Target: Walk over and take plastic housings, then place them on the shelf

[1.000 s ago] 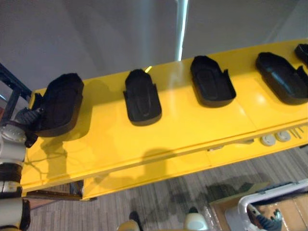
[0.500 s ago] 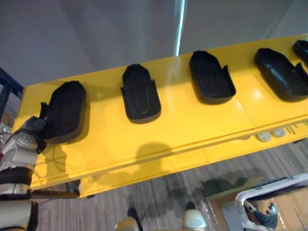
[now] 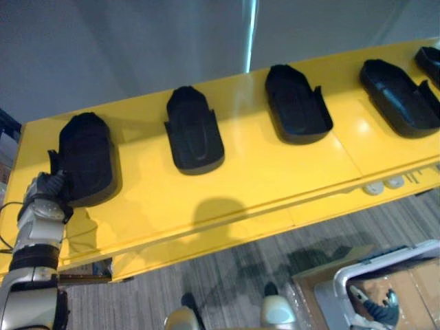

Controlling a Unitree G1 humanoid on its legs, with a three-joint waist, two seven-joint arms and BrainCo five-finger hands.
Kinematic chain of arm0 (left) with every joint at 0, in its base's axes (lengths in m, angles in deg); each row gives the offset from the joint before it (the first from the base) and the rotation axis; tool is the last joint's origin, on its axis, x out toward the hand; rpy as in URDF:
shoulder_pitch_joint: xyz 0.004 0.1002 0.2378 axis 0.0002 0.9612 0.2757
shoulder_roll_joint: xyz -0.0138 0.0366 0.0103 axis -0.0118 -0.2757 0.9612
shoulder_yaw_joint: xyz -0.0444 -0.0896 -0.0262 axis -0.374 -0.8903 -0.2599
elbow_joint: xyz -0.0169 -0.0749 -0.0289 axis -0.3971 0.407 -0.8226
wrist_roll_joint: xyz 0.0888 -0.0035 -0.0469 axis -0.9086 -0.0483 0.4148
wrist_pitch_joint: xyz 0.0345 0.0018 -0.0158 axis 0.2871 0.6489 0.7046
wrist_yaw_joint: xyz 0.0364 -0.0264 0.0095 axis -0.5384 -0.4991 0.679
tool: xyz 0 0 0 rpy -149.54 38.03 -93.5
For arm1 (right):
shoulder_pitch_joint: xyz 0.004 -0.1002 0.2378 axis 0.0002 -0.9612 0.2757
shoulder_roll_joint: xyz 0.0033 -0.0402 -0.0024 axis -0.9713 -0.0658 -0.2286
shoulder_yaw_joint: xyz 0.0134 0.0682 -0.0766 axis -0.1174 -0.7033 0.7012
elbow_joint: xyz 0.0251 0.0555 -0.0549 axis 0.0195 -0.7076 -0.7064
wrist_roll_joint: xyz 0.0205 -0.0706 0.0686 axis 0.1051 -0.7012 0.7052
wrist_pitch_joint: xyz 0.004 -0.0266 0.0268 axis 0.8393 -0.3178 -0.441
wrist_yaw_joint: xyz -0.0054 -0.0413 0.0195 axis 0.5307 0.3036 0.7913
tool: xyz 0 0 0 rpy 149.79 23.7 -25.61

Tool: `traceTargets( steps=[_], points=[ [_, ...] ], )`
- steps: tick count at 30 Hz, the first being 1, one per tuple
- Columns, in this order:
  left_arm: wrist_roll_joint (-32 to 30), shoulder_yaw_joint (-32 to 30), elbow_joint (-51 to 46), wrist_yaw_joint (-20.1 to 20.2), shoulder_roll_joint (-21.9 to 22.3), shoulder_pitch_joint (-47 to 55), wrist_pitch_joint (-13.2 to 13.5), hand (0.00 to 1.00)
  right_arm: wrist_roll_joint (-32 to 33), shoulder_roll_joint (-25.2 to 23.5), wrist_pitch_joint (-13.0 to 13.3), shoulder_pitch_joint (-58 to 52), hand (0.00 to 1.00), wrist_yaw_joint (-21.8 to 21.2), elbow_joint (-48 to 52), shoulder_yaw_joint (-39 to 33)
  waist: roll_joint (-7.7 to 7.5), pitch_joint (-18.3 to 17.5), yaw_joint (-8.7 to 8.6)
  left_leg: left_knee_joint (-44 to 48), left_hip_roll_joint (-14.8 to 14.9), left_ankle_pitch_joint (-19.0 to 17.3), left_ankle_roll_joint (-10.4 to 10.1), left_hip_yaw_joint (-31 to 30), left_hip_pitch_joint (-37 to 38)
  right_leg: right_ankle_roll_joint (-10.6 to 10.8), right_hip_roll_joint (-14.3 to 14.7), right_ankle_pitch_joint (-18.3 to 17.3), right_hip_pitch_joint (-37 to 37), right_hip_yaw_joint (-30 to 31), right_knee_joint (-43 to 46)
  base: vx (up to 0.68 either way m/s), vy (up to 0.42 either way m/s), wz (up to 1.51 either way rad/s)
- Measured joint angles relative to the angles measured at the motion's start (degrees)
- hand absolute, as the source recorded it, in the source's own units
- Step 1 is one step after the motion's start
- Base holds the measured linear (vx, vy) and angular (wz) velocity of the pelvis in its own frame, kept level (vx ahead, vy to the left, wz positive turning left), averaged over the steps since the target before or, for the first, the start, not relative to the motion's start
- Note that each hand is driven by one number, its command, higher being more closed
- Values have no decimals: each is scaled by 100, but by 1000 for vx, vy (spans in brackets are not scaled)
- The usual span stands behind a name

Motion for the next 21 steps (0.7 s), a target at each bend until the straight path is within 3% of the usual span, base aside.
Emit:
traceTargets(
  steps=[8, 9, 16, 21],
  points=[
    [-8, -99, 48, -71, -57, -43, -82, 100, 8, 168, 0, 5, 0, -10, 127, 0, 9, 55, -8, 119, 64, -66, -16, 64, -166, 4, 47, 2, -152, 96, 29, -12, -5, -5],
    [-8, -99, 64, -64, -128, -78, -81, 0, 8, 168, 0, 20, 0, -17, 127, 1, -2, 104, -7, 203, 87, -95, -19, 65, -176, 4, 61, 2, -164, 110, 29, 3, -2, -4],
    [-5, -98, 240, 52, -499, -280, -18, 0, 9, 217, 0, 125, 0, -52, 128, -1, 8, 153, -19, 279, 105, -106, -20, 57, -278, 5, 71, 1, -252, 120, 66, -2, -1, 0],
    [-6, -97, 243, 91, -519, -370, 41, 0, 9, 311, 0, 216, 0, -153, 130, -2, 51, 213, -18, 394, 116, -143, -13, 60, -292, 11, 65, -2, -252, 122, 108, -7, 1, -1]
  ],
)
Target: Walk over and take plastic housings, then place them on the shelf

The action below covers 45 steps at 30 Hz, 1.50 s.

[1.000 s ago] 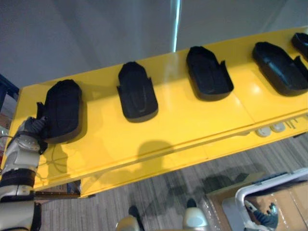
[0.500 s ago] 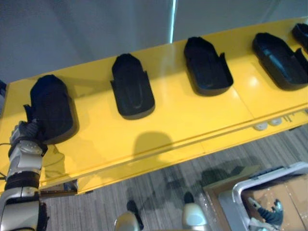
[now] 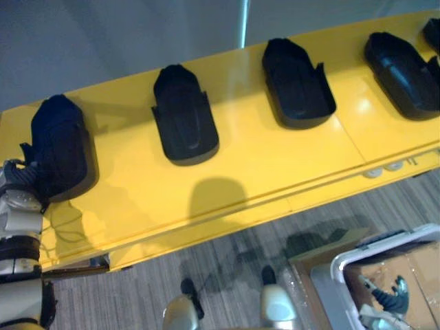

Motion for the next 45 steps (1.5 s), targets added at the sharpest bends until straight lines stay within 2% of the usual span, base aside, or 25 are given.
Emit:
traceTargets(
  steps=[5, 10, 12, 13, 15, 16, 17, 18, 19, 20, 22, 23, 24, 25, 26, 28, 29, 30, 31, 32, 34, 36, 39, 42, 45],
  points=[
    [-4, 74, 27, 113, -137, -33, 10, 0, 0, 12, 0, 7, 0, -20, -6, -1, 7, 4, -4, 15, 5, -1, -1, 18, 0, 38, -5, -25, -7, 0, 0, -25, -10, -2],
    [0, 78, 27, 128, -355, -98, 29, 0, -1, 104, 0, 15, 0, -100, -19, -12, 82, 45, -18, 19, 9, 0, -1, 15, 0, 105, -11, -69, -7, -4, 31, -6, -4, 0],
    [7, 78, 27, 7, -397, -103, 161, 0, -4, 101, 0, 15, 0, -103, -47, -12, 110, 59, -20, 16, 8, 1, -1, 16, 13, 108, -12, -71, -4, -11, 45, 0, 0, 0],
    [32, 79, 29, -141, -397, -110, 200, 0, -6, 99, 3, 15, 0, -105, -56, -12, 110, 59, -19, 15, 7, 1, -1, 15, 15, 109, -13, -72, -1, -15, 46, 0, 0, 0],
    [239, 79, 26, -767, -397, -158, 426, 0, -13, 71, 30, 5, 0, -102, -71, -15, 109, 59, -16, 10, -1, 2, -1, 3, 15, 109, -19, -72, 5, -34, 48, 2, -1, 2],
    [246, 68, -4, -1333, -397, -215, 637, 0, -23, 12, 100, 2, 0, -95, -88, -15, 109, 58, -11, 6, -11, 4, 0, -10, 16, 110, -29, -72, 15, -64, 48, 5, -1, 5],
    [264, 50, -39, -1582, -397, -235, 732, 0, -29, -22, 125, 3, 0, -88, -98, -14, 109, 58, -9, 6, -16, 6, 0, -16, 18, 110, -33, -73, 20, -81, 48, 10, -4, 8],
    [378, 25, -191, -2088, -397, -276, 967, 0, -52, -106, 196, -1, 0, -55, -154, -14, 108, 58, 5, 3, -24, 12, 1, -42, 20, 112, -39, -74, 39, -119, 48, 10, -6, 9],
    [418, 16, -303, -2285, -397, -302, 1069, 0, -58, -151, 228, -2, 0, -36, -201, -13, 108, 58, 13, 1, -29, 15, 1, -67, 21, 112, -42, -74, 58, -143, 46, 16, -8, 19],
    [458, 14, -577, -2662, -397, -341, 1278, 0, -61, -236, 257, -14, 0, 16, -277, -11, 107, 56, 10, -3, -43, 19, 0, -154, 36, 113, -47, -74, 128, -191, 33, 15, -4, 21],
    [650, -18, -1275, -3211, -396, -332, 1713, 0, -66, -380, 282, -38, 0, 57, -310, -11, 99, 51, 48, -25, -61, 22, 0, -234, 96, 113, -68, -75, 265, -328, -10, 21, 0, 22],
    [798, -53, -1543, -3321, -380, -302, 1830, 0, -68, -420, 311, -39, 0, 73, -312, -6, 95, 49, 68, -46, -74, 30, 1, -250, 129, 113, -76, -75, 310, -341, -32, 22, 4, 21],
    [1167, -258, -2157, -3387, -297, -151, 2079, 0, -67, -498, 364, -33, 0, 135, -310, 1, 94, 27, 69, -99, -106, 50, 3, -301, 165, 113, -98, -74, 397, -410, -73, 19, 4, 21],
    [1371, -592, -2903, -3372, -71, 109, 2275, 0, -68, -583, 371, -39, 0, 171, -311, 1, 94, -63, 93, -119, -116, 57, 4, -332, 149, 113, -107, -74, 425, -472, -117, 22, 2, 18],
    [1367, -783, -3326, -3326, 97, 316, 2346, 0, -72, -635, 362, -47, 0, 185, -308, 2, 97, -139, 129, -155, -120, 68, -2, -331, 152, 114, -107, -74, 426, -476, -146, 41, -7, 13],
    [1344, -1084, -4655, -3049, 866, 1231, 2422, 0, -238, -856, 278, -150, 0, 296, -298, 13, 105, -365, 212, -319, -136, 117, -28, -425, 317, 116, -102, -73, 666, -643, -293, 79, -24, 20],
    [1351, -1109, -4887, -2934, 1064, 1497, 2441, 0, -266, -907, 238, -180, 0, 313, -294, 17, 111, -399, 220, -373, -138, 128, -47, -478, 345, 116, -94, -72, 762, -700, -324, 57, -36, 37],
    [1363, -1118, -5295, -2730, 1497, 2045, 2469, 100, -325, -1021, 205, -282, 0, 389, -275, 18, 125, -576, 263, -451, -139, 154, -68, -558, 353, 115, -79, -72, 815, -807, -362, 56, -38, 33],
    [1377, -1125, -5656, -2503, 1939, 2606, 2553, 100, -354, -1147, 164, -397, 0, 426, -185, 20, 107, -723, 365, -559, -158, 207, -76, -608, 356, 115, -77, -72, 825, -869, -409, 44, -27, 35],
    [1432, -1125, -5850, -2367, 2171, 2907, 2616, 100, -389, -1214, 136, -447, 0, 445, -146, 22, 83, -766, 383, -620, -177, 252, -76, -645, 362, 115, -85, -72, 853, -955, -432, 70, -27, 38],
    [1587, -1118, -6470, -1910, 2965, 3838, 2774, 100, -464, -1396, 72, -647, 0, 536, -29, 21, 21, -796, 514, -810, -226, 371, -73, -840, 482, 117, -93, -64, 1007, -1120, -445, 27, -15, 45],
    [2064, -1100, -6663, -1489, 3285, 4320, 2995, 100, -468, -1449, 72, -753, 0, 564, -18, 22, -29, -826, 654, -890, -250, 414, -67, -935, 532, 126, -99, -52, 1100, -1241, -447, -15, -4, 28],
    [2688, -899, -6818, -862, 3801, 4848, 3132, 100, -467, -1481, 81, -795, 0, 632, 5, 27, -84, -872, 678, -1137, -330, 512, -11, -1096, 535, 119, -163, -4, 1194, -1408, -513, -70, 6, 29],
    [2691, -505, -6807, -540, 4116, 5184, 3123, 100, -460, -1483, 80, -793, 0, 636, 0, 104, -91, -877, 685, -1368, -386, 678, 24, -1104, 545, 112, -183, 83, 1187, -1435, -631, -78, 17, 14],
    [2660, -377, -6750, -434, 4139, 5188, 3086, 100, -457, -1489, 83, -795, 0, 648, -27, 169, -93, -882, 668, -1666, -410, 896, 22, -1100, 599, 108, -181, 78, 1163, -1538, -727, -80, -13, 1]
  ],
)
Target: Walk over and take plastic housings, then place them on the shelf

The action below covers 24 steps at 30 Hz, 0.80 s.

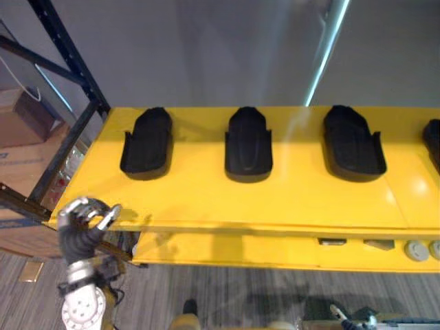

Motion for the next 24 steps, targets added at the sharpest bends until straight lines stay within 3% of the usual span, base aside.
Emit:
traceTargets(
  steps=[2, 6, 14, 24],
  points=[
    [-4, 14, 97, 44, -13, -5, -2, 100, 4, 48, 8, 5, 0, 11, -133, 111, 12, -41, -1, -288, -19, 109, -51, 32, 127, -71, 17, -82, -80, -7, -8, -53, -24, -4],
    [-5, 170, 519, 106, -87, -176, -125, 100, 9, 152, 28, 6, 0, 9, -431, 173, 67, -87, -10, -287, 60, 252, -83, 100, 130, -9, 78, -54, -103, 14, 0, -27, -22, -7],
    [43, 254, 1832, -28, -953, -1312, -682, 100, 4, 282, 138, 139, 0, -25, -508, 178, -60, -111, -37, -284, 97, 315, -71, 266, 176, 32, 94, -26, -162, 168, 0, 3, -2, -9],
    [281, 119, 3560, -432, -1618, -2413, -911, 100, -10, 484, 135, 383, 0, -78, -510, 176, -20, -78, -166, -284, 112, 274, -68, 527, 338, 48, 94, -14, -164, 404, -27, -2, 3, -12]
  ],
)
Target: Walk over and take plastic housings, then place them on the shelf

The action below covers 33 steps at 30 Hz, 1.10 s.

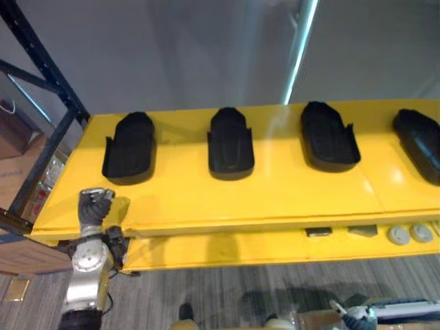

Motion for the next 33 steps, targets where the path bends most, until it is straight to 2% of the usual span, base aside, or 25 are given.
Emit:
traceTargets(
  steps=[6, 10, 17, 25, 33],
  points=[
    [219, -141, 588, 5, -276, -445, -25, 100, 0, 41, -12, 42, 0, -73, 0, -16, -11, 34, -42, 7, -3, -42, -9, 122, -6, 9, -5, 20, -86, 115, -10, 8, 8, -10],
    [341, -140, 1045, 27, -436, -646, -29, 100, -56, 78, -12, 169, 0, -105, 2, -17, 22, 186, -76, 29, -1, -49, -9, 212, 2, 11, -2, 29, -118, 201, -2, 7, 6, -7],
    [443, -145, 1598, 38, -550, -1047, -49, 100, -210, 158, -12, 208, 0, -185, 23, -16, 49, 289, -156, 32, -1, -63, -3, 309, 4, 10, -4, 30, -214, 317, 62, -2, 9, -8],
    [650, -143, 1895, 38, -710, -1361, -211, 100, -209, 238, -13, 212, 0, -185, 56, -16, 118, 386, -168, 33, -1, -67, 7, 422, -7, 2, -10, 22, -384, 435, 193, -26, 9, -7],
    [656, -218, 2218, -60, -901, -1617, -227, 100, -209, 314, -21, 307, 0, -185, 113, -15, 116, 555, -167, 34, -1, -67, 7, 435, -12, -10, -11, 10, -424, 453, 245, -1, 0, 0]
  ],
)
